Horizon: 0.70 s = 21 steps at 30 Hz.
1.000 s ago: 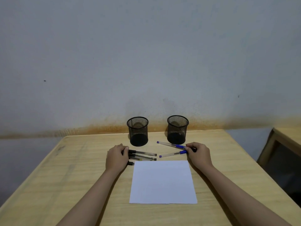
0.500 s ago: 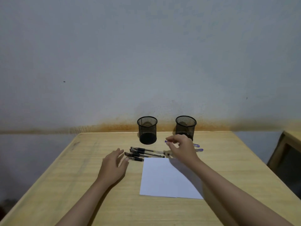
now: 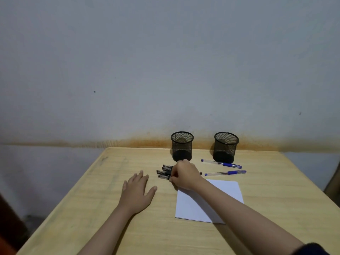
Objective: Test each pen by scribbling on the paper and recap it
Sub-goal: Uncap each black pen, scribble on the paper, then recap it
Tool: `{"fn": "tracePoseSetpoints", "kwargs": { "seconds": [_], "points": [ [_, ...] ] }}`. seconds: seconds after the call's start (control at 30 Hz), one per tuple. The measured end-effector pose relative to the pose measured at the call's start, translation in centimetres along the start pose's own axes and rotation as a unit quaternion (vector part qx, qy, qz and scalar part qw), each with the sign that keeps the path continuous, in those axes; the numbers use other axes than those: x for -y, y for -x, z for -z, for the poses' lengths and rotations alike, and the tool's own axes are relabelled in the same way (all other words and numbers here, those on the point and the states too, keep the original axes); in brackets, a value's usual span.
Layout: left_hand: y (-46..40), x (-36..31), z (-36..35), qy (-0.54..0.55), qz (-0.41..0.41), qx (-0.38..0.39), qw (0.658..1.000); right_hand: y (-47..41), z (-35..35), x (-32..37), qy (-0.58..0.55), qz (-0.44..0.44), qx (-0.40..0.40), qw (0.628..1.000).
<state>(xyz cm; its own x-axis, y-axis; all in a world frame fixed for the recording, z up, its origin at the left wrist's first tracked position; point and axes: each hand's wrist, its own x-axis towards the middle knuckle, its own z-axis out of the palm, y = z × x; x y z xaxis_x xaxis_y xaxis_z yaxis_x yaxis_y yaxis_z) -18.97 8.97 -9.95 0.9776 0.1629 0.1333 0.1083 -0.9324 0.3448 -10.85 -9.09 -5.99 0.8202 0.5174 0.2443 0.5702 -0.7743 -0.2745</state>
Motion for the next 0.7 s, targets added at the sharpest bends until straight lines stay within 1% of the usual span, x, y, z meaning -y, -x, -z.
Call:
{"fn": "tracePoseSetpoints", "kwargs": {
  "seconds": [0.13, 0.2, 0.3, 0.33, 0.4, 0.47, 0.57, 0.7],
  "points": [
    [0.0, -0.1, 0.0, 0.006, 0.002, -0.006, 1.0, -0.2, -0.3, -0.1, 0.019, 0.045, -0.024, 0.999],
    [0.1, 0.1, -0.1, 0.024, 0.002, -0.015, 1.0, 0.0, -0.4, 0.1, -0.023, 0.066, -0.072, 0.995],
    [0.6, 0.1, 0.2, 0.082, -0.019, -0.06, 0.995, 0.3, 0.1, 0.4, -0.096, 0.085, -0.171, 0.977],
    [0.9, -0.1, 0.5, 0.108, -0.027, -0.077, 0.991, 0.4, 0.4, 0.5, -0.112, 0.091, -0.192, 0.971],
    [1.4, -0.6, 1.2, 0.169, -0.038, -0.116, 0.978, 0.8, 1.4, 0.6, -0.124, 0.106, -0.203, 0.966],
    [1.8, -1.5, 2.1, 0.208, -0.053, -0.163, 0.963, 1.4, 2.2, 0.6, -0.101, 0.131, -0.199, 0.966],
    [2.6, -3.3, 3.3, 0.231, -0.095, -0.226, 0.942, 2.4, 2.9, 0.3, -0.057, 0.168, -0.193, 0.965],
    [2.7, -5.2, 4.3, 0.22, -0.174, -0.251, 0.926, 3.5, 3.6, -0.1, -0.032, 0.2, -0.204, 0.958]
  ]
}}
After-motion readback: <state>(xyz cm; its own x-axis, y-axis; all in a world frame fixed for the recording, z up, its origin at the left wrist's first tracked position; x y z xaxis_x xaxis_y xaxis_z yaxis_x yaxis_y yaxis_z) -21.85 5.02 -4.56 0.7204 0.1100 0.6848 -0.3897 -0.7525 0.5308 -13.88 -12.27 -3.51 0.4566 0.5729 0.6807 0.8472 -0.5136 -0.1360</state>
